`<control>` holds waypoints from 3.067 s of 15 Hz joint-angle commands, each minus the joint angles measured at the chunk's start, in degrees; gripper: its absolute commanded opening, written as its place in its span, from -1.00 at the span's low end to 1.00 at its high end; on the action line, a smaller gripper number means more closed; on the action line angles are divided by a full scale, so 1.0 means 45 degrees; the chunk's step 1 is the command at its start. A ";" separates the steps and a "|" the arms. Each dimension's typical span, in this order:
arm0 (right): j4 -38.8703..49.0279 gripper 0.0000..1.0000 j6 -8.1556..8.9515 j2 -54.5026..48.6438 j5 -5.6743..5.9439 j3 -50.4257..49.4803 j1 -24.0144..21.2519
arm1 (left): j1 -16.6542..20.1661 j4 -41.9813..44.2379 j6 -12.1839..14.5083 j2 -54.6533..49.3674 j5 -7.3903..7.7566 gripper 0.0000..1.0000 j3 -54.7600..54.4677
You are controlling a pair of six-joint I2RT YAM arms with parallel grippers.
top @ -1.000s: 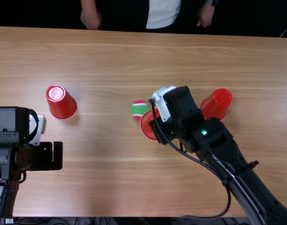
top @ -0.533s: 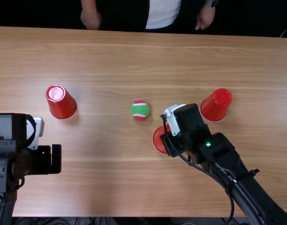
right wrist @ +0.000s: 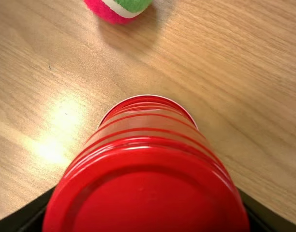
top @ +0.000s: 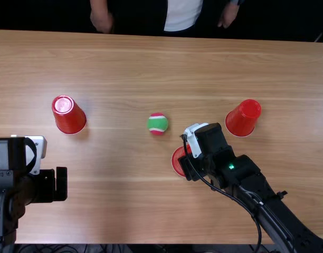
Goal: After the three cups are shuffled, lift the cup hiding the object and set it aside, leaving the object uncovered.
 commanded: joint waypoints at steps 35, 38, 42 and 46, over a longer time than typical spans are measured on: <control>-0.4774 1.00 0.0845 -1.6994 0.0286 -0.3077 -0.5802 | 0.0093 0.5561 -0.0108 -1.1267 0.0133 1.00 -0.9238; -0.4727 1.00 0.0845 -1.8302 0.0286 -0.3936 -0.5782 | 0.0073 0.5913 -0.0108 -1.3357 0.0180 1.00 -1.0273; -0.4985 1.00 0.0869 -1.8654 0.0333 -0.4248 -0.5919 | -0.0025 0.7249 -0.0108 -1.3865 0.0133 1.00 -1.1387; -0.2243 1.00 0.0775 -1.8654 0.1435 -0.5166 -0.5899 | -0.0005 1.1139 -0.0014 -1.3865 0.0156 1.00 -1.3184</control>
